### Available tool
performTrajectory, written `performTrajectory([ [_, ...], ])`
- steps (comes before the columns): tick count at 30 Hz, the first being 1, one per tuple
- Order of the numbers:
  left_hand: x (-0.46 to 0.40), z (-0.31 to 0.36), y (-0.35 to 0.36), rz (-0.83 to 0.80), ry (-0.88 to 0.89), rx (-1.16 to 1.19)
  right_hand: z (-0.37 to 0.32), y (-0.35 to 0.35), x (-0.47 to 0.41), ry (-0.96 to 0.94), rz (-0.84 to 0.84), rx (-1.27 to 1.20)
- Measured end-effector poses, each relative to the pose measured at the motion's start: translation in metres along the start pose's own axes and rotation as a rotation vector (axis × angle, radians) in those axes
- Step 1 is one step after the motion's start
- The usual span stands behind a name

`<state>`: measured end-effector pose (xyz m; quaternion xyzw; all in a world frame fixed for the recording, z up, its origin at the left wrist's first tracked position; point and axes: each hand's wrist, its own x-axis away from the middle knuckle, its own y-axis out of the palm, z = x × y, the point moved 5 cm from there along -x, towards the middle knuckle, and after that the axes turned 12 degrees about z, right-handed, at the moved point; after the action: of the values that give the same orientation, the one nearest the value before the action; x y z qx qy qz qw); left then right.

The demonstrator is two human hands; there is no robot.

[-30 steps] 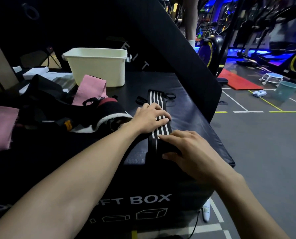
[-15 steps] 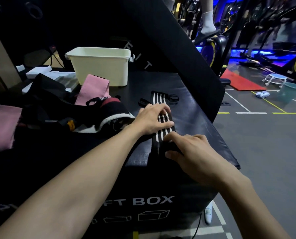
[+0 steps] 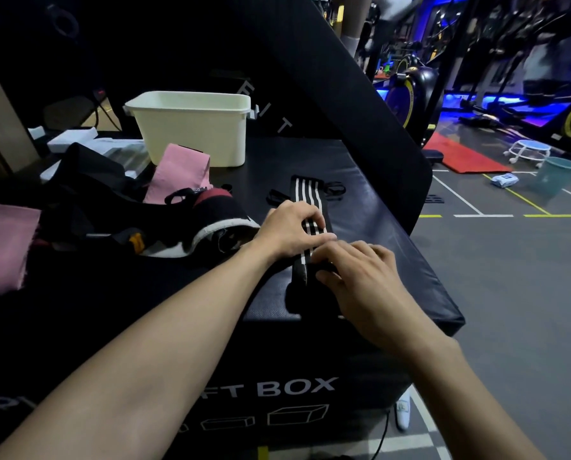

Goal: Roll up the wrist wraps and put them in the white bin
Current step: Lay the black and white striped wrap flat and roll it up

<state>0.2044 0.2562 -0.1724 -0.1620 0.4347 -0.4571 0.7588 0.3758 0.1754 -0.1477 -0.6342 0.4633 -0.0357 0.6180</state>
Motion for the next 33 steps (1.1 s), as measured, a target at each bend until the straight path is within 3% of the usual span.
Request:
performTrajectory([
  [6,0.0,-0.001,0.001,0.004,0.017,-0.016,-0.006,-0.003,0.003,-0.077,0.104,0.021],
  [11,-0.002,-0.002,0.002,0.01,0.021,-0.021,-0.001,0.0,0.007,-0.072,-0.037,0.051],
  [18,-0.005,-0.012,0.007,-0.02,-0.048,0.058,0.004,0.006,0.0,-0.068,-0.032,0.033],
  [26,0.0,-0.006,0.001,-0.069,-0.086,0.204,-0.016,-0.012,0.004,-0.128,-0.206,0.117],
  [33,0.001,-0.005,-0.002,-0.056,-0.103,0.232,-0.018,-0.011,0.001,0.008,-0.291,0.073],
])
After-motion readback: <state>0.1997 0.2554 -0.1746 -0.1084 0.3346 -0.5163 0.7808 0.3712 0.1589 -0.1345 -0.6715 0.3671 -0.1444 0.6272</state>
